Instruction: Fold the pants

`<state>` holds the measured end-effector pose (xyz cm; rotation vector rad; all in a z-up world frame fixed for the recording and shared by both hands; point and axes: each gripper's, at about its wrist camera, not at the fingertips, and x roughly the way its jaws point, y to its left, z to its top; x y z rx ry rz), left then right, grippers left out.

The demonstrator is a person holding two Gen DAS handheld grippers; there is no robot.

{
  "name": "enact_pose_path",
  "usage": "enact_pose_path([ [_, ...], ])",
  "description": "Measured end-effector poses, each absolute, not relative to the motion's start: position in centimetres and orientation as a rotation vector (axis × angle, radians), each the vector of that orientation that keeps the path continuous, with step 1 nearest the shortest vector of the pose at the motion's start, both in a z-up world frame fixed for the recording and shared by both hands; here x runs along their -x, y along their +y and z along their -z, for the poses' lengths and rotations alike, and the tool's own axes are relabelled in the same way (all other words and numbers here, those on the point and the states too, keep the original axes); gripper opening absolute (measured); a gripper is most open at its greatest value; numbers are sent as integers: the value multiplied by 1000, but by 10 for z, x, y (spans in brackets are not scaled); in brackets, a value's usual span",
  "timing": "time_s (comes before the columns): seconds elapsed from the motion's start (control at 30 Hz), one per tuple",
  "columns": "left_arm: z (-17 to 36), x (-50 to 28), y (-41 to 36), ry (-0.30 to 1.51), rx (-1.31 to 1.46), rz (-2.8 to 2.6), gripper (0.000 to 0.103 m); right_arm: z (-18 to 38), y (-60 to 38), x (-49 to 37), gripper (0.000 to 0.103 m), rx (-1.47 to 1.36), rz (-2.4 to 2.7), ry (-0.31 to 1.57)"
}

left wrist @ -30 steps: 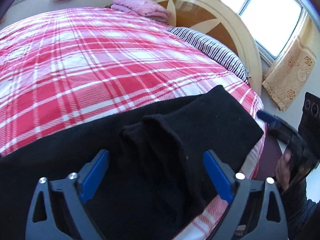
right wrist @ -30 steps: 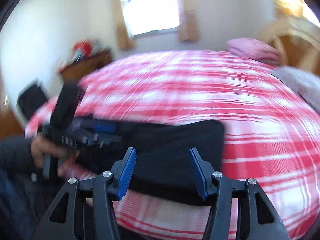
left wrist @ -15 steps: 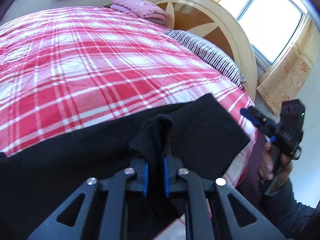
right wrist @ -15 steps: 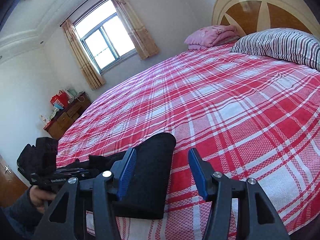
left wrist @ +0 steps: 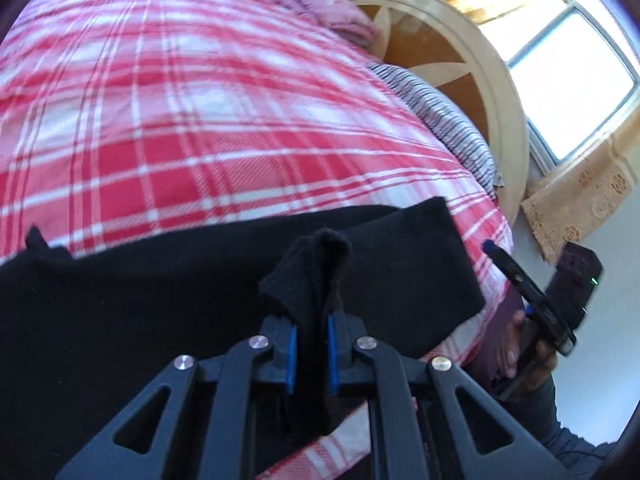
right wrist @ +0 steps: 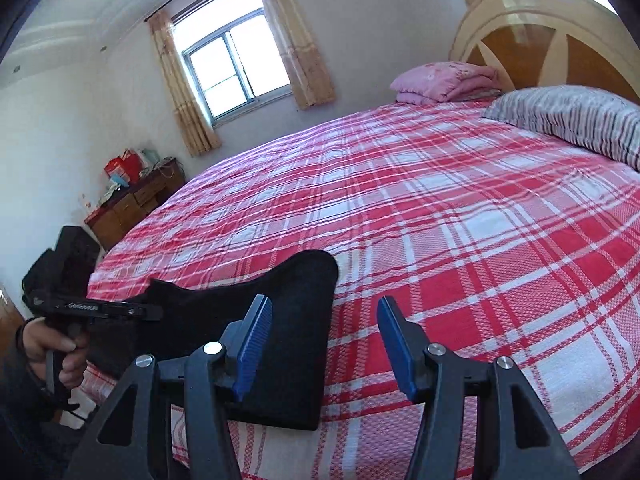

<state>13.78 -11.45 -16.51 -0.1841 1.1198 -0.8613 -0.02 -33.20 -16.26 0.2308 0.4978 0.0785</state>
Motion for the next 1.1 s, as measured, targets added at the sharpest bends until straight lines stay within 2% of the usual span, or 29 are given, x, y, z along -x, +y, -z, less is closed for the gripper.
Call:
enact_pose_path([
  [0.17, 179, -143, -116, 1115, 167, 838, 13, 164, -304, 4, 57, -150, -235, 509],
  [0.3, 179, -142, -116, 1093, 145, 836, 15, 183, -289, -11, 57, -75, -229, 648],
  [0.33, 179, -143, -116, 1088, 134, 830, 21, 192, -288, -17, 57, -54, -204, 699],
  [0.43, 178, -143, -115, 1074, 111, 814, 23, 187, -284, -13, 57, -20, -201, 687],
  [0.5, 175, -140, -113, 1053, 81, 805, 29, 180, -282, -10, 58, -21, -210, 685],
  [0.57, 172, -139, -108, 1026, 51, 779, 45, 168, -281, -8, 58, -34, -222, 640],
  [0.63, 172, -139, -103, 1010, 31, 757, 52, 160, -279, -13, 61, -35, -224, 620],
  [0.73, 175, -141, -101, 1006, 16, 752, 53, 159, -274, -33, 64, -23, -220, 618],
  [0.83, 176, -142, -102, 1000, 8, 744, 54, 185, -280, -77, 67, -48, -144, 762],
  [0.97, 164, -135, -92, 962, -15, 729, 55, 183, -285, -71, 67, -76, -152, 731],
  [1.0, 160, -133, -86, 948, -21, 720, 56, 180, -284, -68, 67, -66, -148, 726],
  [1.07, 153, -128, -67, 910, -38, 688, 71, 174, -279, -60, 67, -62, -126, 695],
  [1.1, 150, -126, -53, 887, -52, 660, 75, 170, -274, -58, 67, -61, -131, 688],
])
